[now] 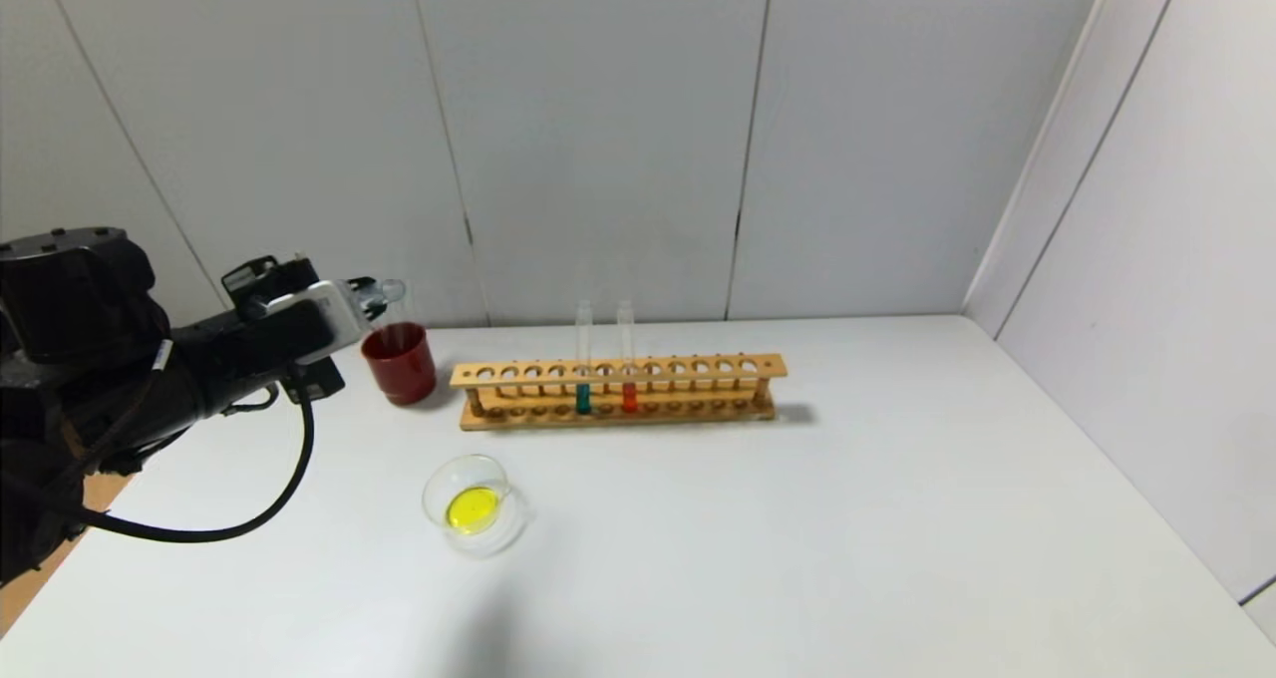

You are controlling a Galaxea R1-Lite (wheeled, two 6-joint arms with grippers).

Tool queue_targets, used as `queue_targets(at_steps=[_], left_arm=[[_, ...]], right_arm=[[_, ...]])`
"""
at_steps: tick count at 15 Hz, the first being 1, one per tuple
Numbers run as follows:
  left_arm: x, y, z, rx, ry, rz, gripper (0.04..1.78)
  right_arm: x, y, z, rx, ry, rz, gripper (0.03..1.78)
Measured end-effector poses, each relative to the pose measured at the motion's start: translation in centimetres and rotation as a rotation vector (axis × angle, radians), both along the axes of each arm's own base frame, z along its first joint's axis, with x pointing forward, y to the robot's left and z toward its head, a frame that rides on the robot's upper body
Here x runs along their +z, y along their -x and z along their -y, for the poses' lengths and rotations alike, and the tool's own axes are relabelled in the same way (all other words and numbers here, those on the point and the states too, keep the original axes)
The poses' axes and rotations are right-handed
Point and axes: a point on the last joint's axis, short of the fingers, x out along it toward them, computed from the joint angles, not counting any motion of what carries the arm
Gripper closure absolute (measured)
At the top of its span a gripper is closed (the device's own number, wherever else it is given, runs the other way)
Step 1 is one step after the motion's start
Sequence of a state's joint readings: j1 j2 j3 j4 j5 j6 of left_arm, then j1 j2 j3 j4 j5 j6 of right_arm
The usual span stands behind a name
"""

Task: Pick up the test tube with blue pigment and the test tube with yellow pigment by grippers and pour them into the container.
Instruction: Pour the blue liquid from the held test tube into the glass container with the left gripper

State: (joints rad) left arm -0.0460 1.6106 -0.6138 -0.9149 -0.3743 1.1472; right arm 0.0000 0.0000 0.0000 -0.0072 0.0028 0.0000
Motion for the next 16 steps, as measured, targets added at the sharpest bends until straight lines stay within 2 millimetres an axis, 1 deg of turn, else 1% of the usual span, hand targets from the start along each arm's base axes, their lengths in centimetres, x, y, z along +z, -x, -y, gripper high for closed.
queue_targets(at_steps=[6,16], left_arm=[[-1.2,0.5,-0.2,-0.022,-0.051,0.082,1.52],[-2.8,0.6,-0.7,-0.035,-0.152,0.073,1.52]], right_arm=[[0.0,0.0,0.0,0.000,0.000,0.000,0.06],[0.0,0.0,0.0,0.000,0.000,0.000,0.06]])
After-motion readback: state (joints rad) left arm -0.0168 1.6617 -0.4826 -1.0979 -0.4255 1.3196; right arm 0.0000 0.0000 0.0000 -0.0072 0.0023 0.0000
